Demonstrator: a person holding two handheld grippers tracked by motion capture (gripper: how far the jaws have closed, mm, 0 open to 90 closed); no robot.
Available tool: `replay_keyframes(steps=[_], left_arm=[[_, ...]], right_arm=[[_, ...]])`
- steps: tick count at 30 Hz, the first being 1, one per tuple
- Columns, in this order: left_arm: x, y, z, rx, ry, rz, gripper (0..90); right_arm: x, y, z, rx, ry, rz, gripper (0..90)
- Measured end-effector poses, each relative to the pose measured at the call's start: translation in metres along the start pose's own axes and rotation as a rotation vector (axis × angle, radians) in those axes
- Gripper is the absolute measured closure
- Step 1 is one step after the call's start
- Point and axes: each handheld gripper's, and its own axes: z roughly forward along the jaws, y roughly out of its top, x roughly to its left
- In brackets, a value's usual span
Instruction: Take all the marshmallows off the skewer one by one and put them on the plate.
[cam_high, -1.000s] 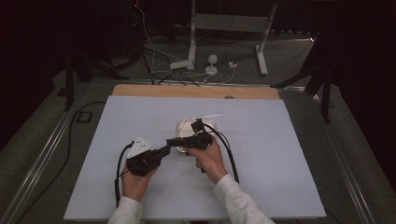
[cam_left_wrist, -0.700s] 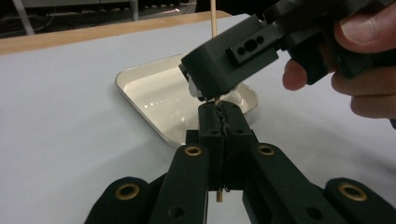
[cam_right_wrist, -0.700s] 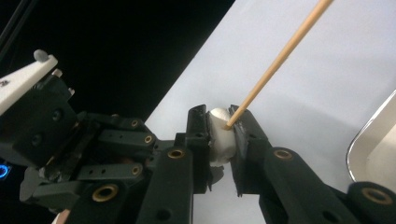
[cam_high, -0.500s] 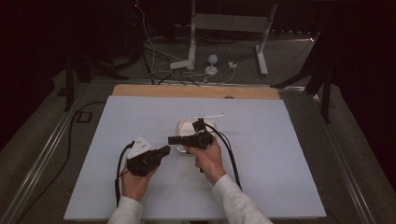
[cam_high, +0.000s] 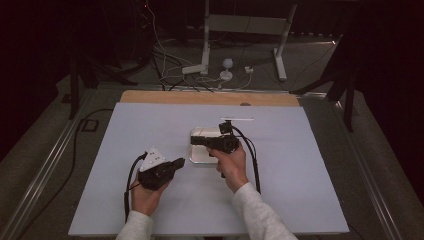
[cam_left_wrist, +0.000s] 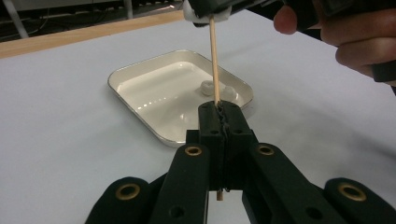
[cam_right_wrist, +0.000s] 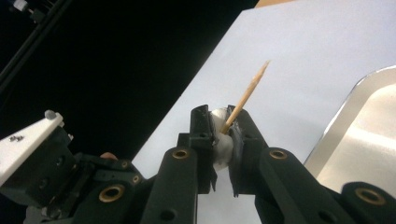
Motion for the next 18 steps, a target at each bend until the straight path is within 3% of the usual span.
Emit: replay_keyframes(steps=[18], left_arm=[[0.0, 0.002, -0.004, -0.002, 0.014, 0.014, 90.0]], right_arm=[[-0.004, 0.013, -0.008, -0.088, -0.037, -0.003, 82.8]])
